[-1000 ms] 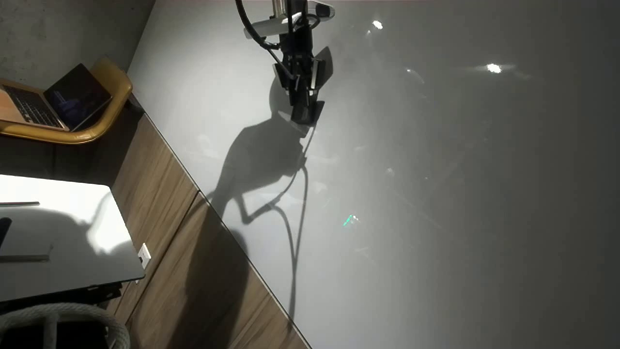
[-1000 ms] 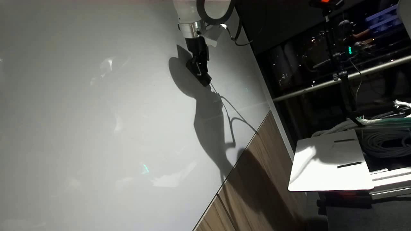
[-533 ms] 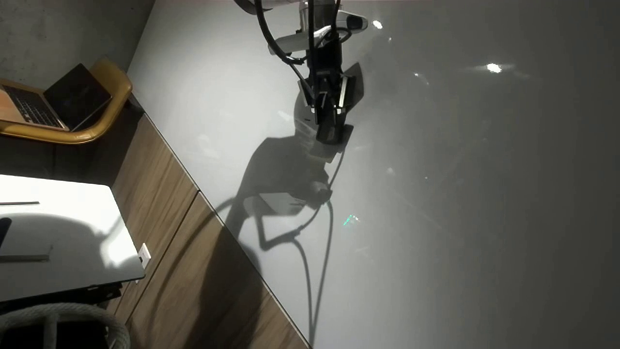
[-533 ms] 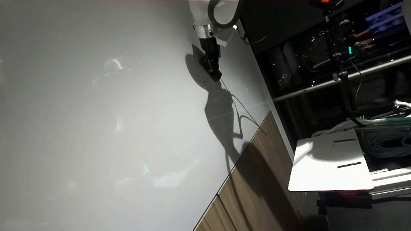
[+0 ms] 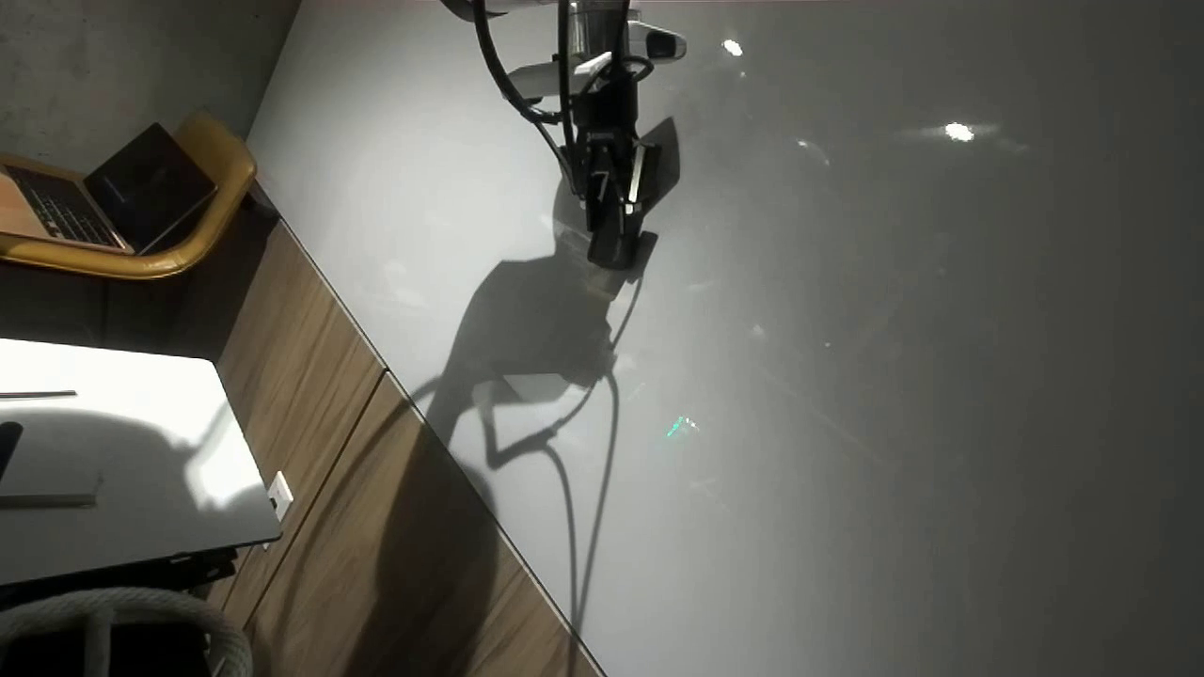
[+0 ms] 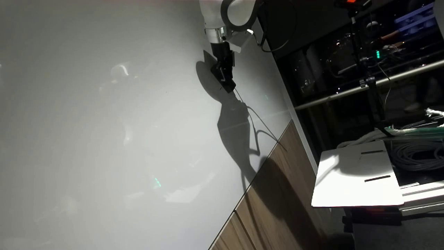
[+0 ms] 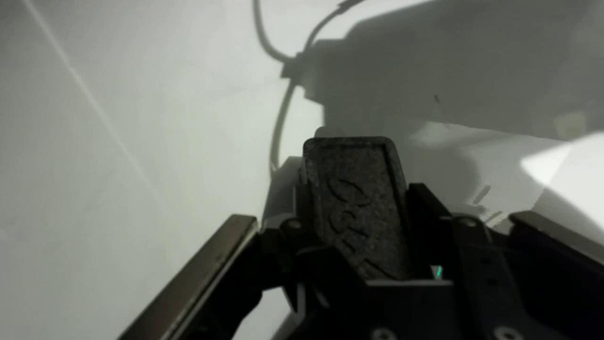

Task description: Use the eraser to wipe the whiteboard.

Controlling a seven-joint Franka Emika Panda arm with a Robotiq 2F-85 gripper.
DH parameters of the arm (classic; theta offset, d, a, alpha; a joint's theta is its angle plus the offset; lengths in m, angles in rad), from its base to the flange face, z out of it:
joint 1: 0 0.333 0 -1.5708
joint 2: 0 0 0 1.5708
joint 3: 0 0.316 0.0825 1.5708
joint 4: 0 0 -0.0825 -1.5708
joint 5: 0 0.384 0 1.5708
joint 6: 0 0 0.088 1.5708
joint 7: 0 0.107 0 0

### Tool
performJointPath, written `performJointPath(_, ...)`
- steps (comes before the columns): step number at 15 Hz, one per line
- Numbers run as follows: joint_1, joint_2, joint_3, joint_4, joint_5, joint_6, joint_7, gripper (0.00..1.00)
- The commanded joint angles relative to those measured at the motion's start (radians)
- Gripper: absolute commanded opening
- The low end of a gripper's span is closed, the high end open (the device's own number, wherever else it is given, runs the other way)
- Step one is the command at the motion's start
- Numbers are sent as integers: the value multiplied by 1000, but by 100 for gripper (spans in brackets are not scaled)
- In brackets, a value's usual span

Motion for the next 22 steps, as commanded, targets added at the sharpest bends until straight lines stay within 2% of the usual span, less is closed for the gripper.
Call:
performJointPath(1,33,30,42,39,12,10,33,28)
performJointPath(9,51,24,68,61,-8,-15,24,28)
performJointPath(17,71,4,89,197,-35,-131,-63,28)
performJointPath(22,65,-15,76,156,-13,-120,-73,28)
